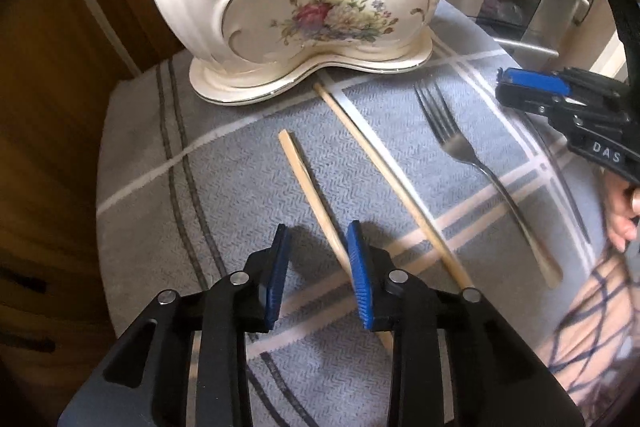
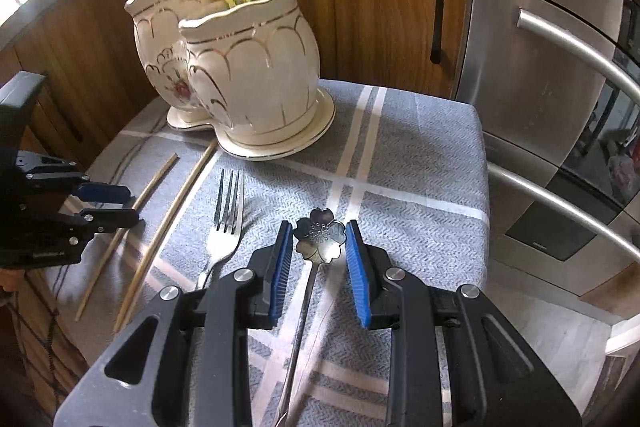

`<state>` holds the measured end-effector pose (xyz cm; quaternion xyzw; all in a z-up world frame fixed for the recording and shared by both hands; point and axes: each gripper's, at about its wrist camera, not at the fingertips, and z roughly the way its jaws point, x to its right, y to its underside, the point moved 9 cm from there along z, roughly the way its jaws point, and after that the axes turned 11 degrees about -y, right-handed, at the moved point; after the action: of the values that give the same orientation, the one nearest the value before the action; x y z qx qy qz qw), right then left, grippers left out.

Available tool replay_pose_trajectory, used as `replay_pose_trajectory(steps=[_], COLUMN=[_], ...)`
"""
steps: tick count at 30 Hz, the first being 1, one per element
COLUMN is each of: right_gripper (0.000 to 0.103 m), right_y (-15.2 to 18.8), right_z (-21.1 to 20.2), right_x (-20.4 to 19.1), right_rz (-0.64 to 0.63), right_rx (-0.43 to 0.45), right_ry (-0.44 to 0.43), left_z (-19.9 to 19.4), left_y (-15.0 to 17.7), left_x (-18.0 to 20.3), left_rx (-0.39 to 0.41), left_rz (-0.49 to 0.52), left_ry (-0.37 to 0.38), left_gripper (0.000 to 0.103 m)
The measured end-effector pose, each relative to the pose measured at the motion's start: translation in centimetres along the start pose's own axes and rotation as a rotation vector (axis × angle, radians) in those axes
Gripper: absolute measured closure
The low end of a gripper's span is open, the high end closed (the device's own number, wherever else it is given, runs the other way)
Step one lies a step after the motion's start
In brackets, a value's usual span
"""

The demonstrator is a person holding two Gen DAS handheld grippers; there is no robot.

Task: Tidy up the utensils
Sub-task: 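Grasp another chopstick with left tool while right tool grasps the flower-handled spoon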

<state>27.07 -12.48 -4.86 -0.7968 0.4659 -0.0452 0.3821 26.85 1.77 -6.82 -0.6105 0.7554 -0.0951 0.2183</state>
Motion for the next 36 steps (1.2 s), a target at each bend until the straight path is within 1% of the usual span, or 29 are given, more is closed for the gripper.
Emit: replay_pose_trajectory(steps=[2, 7, 10, 12, 15, 17, 21, 22, 25, 29, 36], right_gripper=[0.076, 0.076, 0.076, 0.076, 0.076, 0.076, 0.076, 0.076, 0.076, 0.077, 0.077], right_y=[-0.1, -0.6, -0.9, -1.2, -1.7, -1.9, -2.3, -2.4, -2.6, -3.1, -4.6], right_z=[-0.4, -1.8, -2.4, -2.7, -3.1, -3.4, -3.9, -4.0, -4.3, -5.4, -8.1], right_x=[-0.2, -0.6, -0.8, -0.9, -1.0, -1.2, -1.7, -1.8, -2.0, -2.4, -3.9], right_rz=[0.001, -0.01, -0.011, -0.013, -0.02, -0.023, -0.037, -0.043, -0.054, -0.079, -0.125], right_rx=[0.011, 0.04, 0.055, 0.062, 0.074, 0.081, 0.089, 0.09, 0.098, 0.126, 0.193], right_ry=[-0.01, -0.032, -0.039, -0.042, -0.046, -0.046, -0.037, -0.034, -0.02, 0.0, 0.008], left_z=[0.0, -0.2, -0.2, -0.3, -1.3, -2.4, -5.3, -6.2, -8.1, -9.9, -12.2], left_y=[0.0, 0.1, 0.3, 0.5, 0.8, 0.7, 0.1, -0.2, -0.9, -1.9, -3.2], left_x=[0.1, 0.2, -0.4, -0.9, -1.5, -1.8, -2.5, -2.8, -3.3, -3.5, -4.1], left_rx=[-0.009, -0.031, -0.037, -0.02, 0.032, 0.077, 0.184, 0.22, 0.289, 0.348, 0.436], left_rz=[0.001, -0.024, -0.094, -0.136, -0.176, -0.184, -0.186, -0.185, -0.181, -0.182, -0.211], left_ry=[-0.005, 0.013, 0.061, 0.086, 0.111, 0.11, 0.097, 0.079, 0.059, 0.037, 0.039], left_gripper=[0.075, 0.093, 0.098, 0.099, 0.099, 0.099, 0.099, 0.099, 0.099, 0.099, 0.099])
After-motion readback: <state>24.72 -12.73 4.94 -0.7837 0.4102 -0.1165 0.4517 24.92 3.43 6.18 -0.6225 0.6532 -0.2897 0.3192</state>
